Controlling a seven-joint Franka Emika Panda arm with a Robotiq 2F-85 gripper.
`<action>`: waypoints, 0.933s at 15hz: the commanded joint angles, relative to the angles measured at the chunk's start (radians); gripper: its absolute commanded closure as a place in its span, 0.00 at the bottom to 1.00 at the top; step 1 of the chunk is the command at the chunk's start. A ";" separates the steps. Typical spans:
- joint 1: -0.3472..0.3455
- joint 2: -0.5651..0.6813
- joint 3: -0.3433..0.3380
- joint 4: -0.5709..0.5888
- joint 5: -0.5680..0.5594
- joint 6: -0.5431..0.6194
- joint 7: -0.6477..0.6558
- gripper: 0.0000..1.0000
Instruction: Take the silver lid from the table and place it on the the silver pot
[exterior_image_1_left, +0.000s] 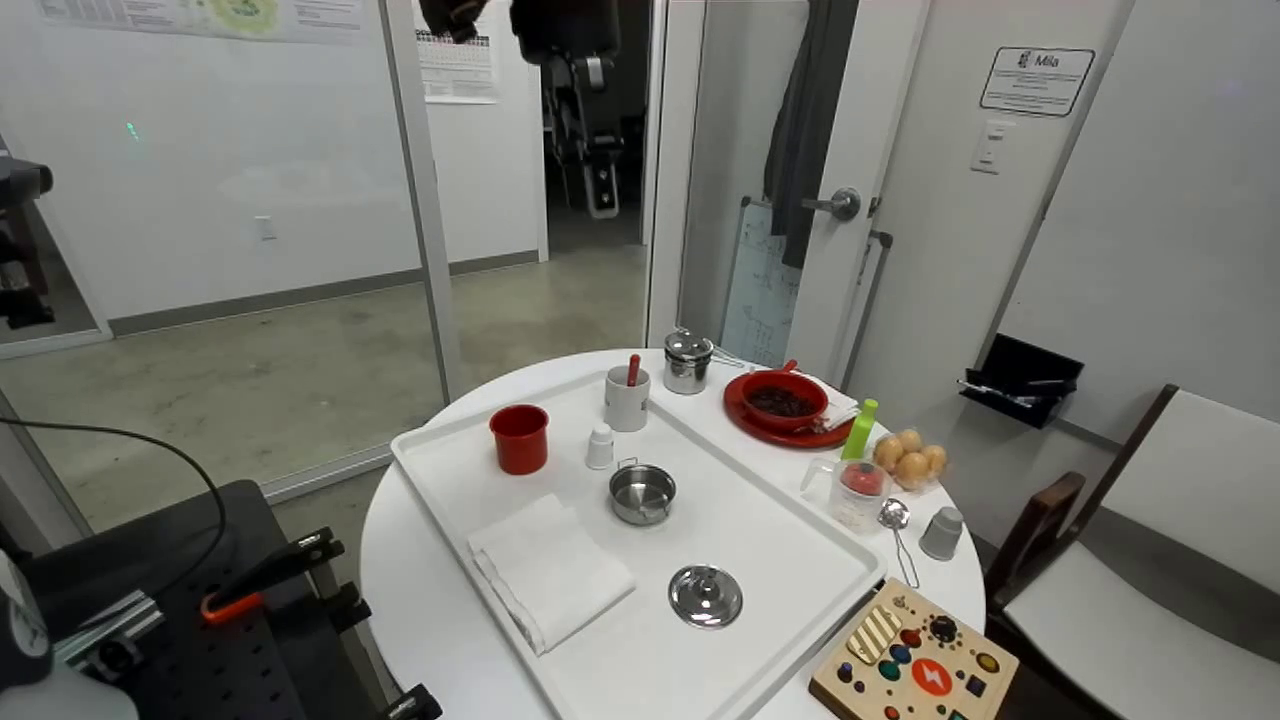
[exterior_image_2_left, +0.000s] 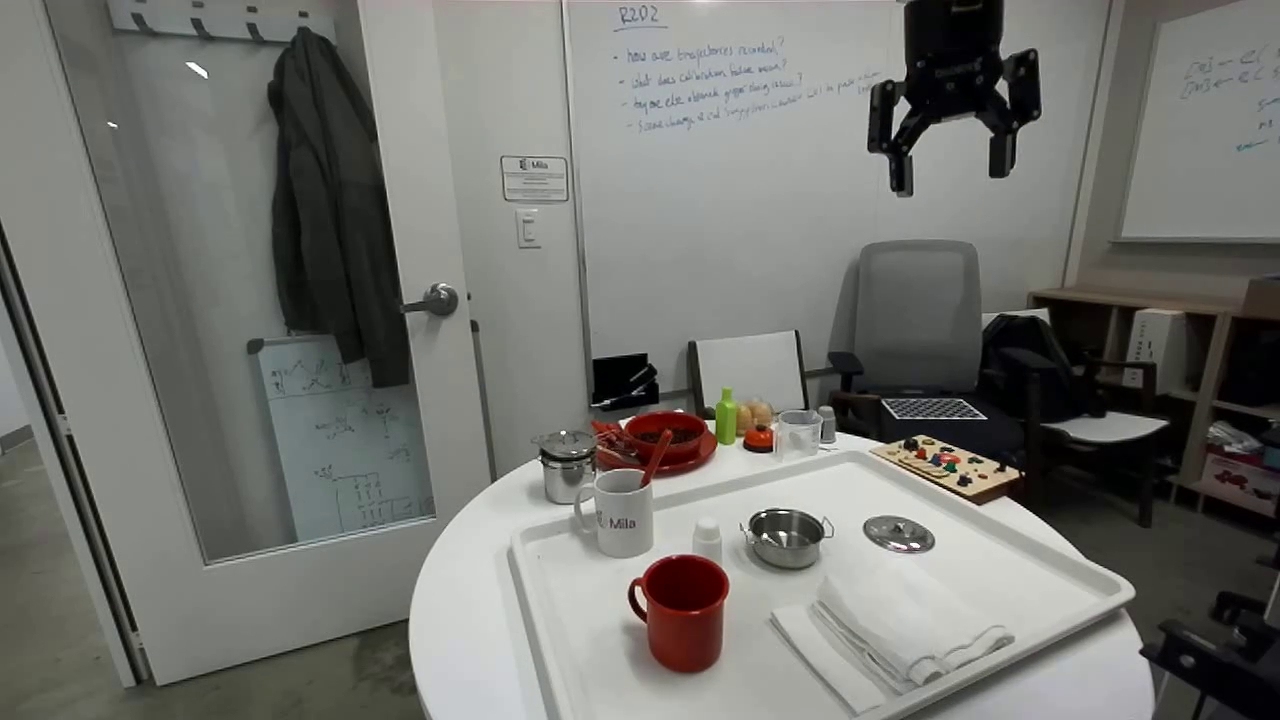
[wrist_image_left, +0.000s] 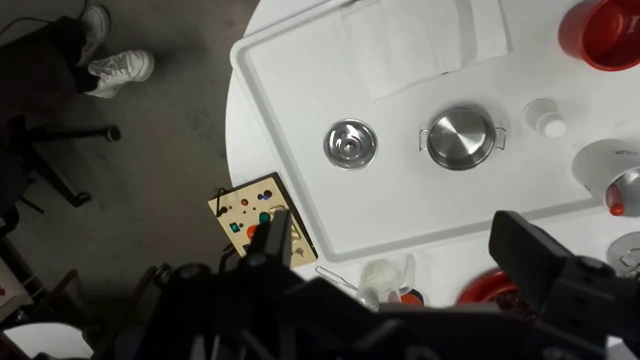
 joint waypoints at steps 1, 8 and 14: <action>0.006 0.125 -0.039 0.049 -0.024 0.014 0.005 0.00; 0.030 0.248 -0.113 0.050 -0.034 0.006 0.001 0.00; 0.042 0.263 -0.126 0.055 -0.034 0.007 0.000 0.00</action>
